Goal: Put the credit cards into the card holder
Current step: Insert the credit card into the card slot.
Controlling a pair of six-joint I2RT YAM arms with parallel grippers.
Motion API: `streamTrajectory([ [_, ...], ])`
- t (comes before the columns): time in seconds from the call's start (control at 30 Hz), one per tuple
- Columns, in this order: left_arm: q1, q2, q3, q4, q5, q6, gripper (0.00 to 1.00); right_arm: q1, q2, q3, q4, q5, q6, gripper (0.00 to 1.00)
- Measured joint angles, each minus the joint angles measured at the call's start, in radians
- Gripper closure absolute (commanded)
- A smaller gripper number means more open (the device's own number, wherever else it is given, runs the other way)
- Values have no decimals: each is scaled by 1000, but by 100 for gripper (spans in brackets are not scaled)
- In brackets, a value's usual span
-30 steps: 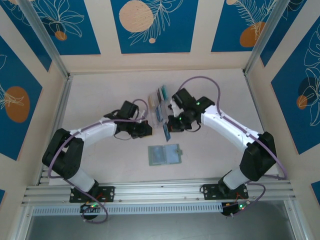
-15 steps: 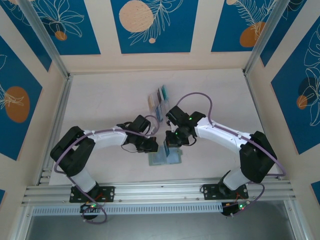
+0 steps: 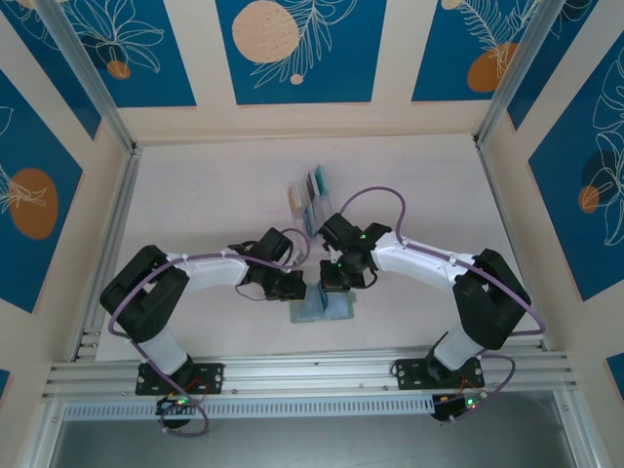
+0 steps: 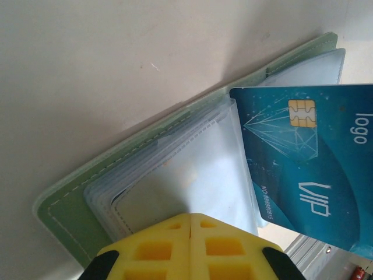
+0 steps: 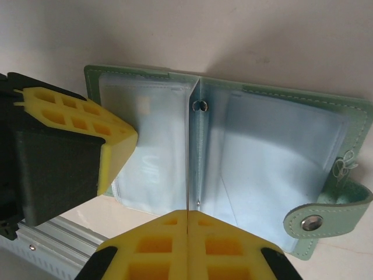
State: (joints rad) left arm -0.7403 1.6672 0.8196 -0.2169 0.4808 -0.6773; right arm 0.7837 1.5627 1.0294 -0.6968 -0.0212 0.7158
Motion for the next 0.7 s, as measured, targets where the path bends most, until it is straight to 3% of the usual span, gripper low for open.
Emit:
streamTrajectory([
  [0.23,0,0,0,0,0,0,96,12,14,-7,17,-2,11,99],
  [0.5,0,0,0,1,0,0,96,17,40,-13,43,-13,26,77],
  [0.6,0,0,-1,3,0,0,96,17,60,-13,44,-14,25,78],
  [0.7,0,0,-2,5,0,0,96,17,65,-13,43,-16,21,85],
])
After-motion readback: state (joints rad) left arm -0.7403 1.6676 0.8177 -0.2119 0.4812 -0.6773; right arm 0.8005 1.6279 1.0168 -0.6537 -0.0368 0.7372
